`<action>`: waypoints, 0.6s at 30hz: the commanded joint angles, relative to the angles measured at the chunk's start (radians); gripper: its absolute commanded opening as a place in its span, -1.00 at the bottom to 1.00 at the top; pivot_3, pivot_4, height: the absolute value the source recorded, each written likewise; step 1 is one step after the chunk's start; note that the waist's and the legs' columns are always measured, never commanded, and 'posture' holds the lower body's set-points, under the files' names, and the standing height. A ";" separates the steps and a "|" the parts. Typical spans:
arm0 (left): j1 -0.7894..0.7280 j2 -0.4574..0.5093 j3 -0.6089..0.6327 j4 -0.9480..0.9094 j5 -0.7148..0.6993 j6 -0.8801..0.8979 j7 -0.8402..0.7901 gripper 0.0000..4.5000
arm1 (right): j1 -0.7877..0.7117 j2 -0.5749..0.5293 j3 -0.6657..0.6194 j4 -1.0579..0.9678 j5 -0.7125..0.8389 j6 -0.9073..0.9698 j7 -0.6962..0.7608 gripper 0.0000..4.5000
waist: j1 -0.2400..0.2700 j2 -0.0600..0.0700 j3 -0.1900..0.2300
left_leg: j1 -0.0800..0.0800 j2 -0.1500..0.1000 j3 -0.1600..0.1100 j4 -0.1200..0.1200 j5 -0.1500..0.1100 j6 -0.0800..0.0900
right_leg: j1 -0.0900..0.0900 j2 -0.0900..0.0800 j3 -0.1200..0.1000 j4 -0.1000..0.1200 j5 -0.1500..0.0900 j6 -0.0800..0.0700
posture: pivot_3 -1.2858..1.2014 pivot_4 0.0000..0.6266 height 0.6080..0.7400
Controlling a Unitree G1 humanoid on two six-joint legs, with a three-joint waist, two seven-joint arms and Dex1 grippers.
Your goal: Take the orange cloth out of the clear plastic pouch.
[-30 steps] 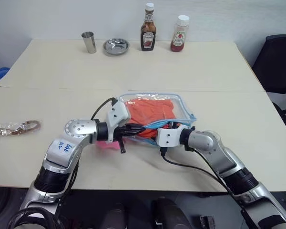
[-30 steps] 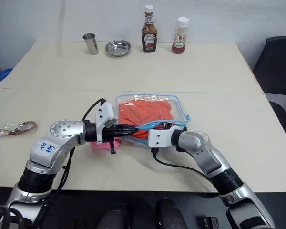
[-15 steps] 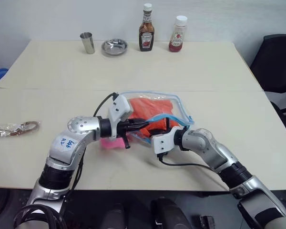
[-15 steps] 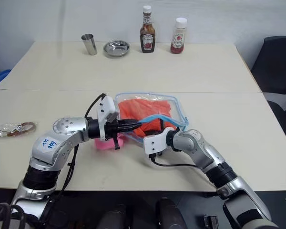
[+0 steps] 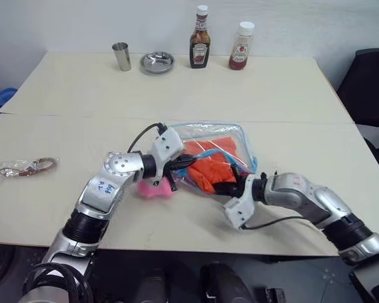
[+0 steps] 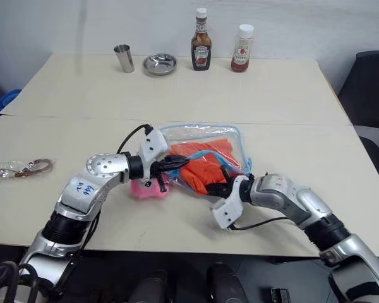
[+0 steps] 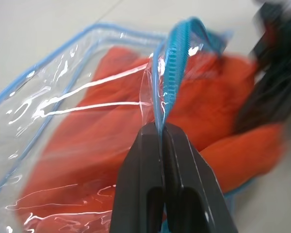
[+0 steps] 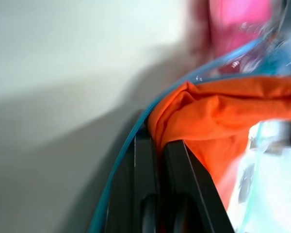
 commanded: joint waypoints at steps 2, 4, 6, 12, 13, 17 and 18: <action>-0.014 -0.001 0.022 0.088 0.089 -0.069 0.068 -1.00 | 0.073 -0.134 -0.052 -0.066 0.088 -0.169 0.017 -0.98 | 0.000 0.000 0.000 | 0.000 0.000 0.000 0.000 0.000 0.000 | 0.000 0.000 0.000 0.000 0.000 0.000 | 0.03 -0.52 1.00; -0.030 -0.008 0.035 0.126 0.108 -0.081 0.094 -1.00 | 0.114 -0.198 -0.074 -0.057 0.102 -0.223 0.016 -0.98 | 0.000 0.000 0.000 | 0.000 0.001 0.000 0.000 0.000 0.000 | 0.000 0.001 0.000 0.000 0.000 0.000 | 0.03 -0.52 1.00; -0.046 -0.007 0.050 0.165 0.123 -0.096 0.112 -1.00 | 0.155 -0.259 -0.102 -0.030 0.106 -0.259 0.013 -0.98 | -0.002 0.000 0.000 | 0.000 0.000 0.000 0.000 0.000 0.000 | 0.000 0.001 0.000 0.000 0.000 0.000 | 0.03 -0.52 1.00; -0.047 0.069 0.101 0.221 0.133 -0.154 0.082 -1.00 | 0.208 -0.370 -0.214 0.187 0.054 -0.322 -0.059 -0.98 | -0.012 0.000 0.000 | 0.002 0.001 0.003 -0.001 0.000 0.000 | 0.000 0.002 0.002 0.001 0.000 0.000 | 0.03 -0.52 1.00; -0.042 0.088 0.111 0.221 0.129 -0.163 0.071 -1.00 | 0.205 -0.382 -0.229 0.237 0.036 -0.328 -0.077 -0.98 | -0.014 0.000 0.000 | 0.002 0.002 0.003 -0.001 0.000 0.000 | 0.000 0.002 0.002 0.001 0.000 0.000 | 0.03 -0.52 1.00; 0.025 0.167 0.148 0.152 0.049 -0.215 -0.068 -1.00 | 0.150 -0.404 -0.271 0.481 0.005 -0.288 -0.146 -0.98 | -0.023 0.000 0.000 | 0.003 0.002 0.004 -0.002 0.000 0.000 | 0.000 0.001 0.003 0.001 0.000 0.000 | 0.03 -0.52 1.00; 0.059 0.184 0.154 0.105 0.012 -0.225 -0.122 -1.00 | 0.136 -0.383 -0.289 0.533 0.056 -0.240 -0.140 -0.98 | -0.024 0.001 0.000 | 0.003 0.002 0.004 -0.002 0.000 0.000 | 0.000 0.001 0.003 0.001 0.000 0.000 | 0.03 -0.52 1.00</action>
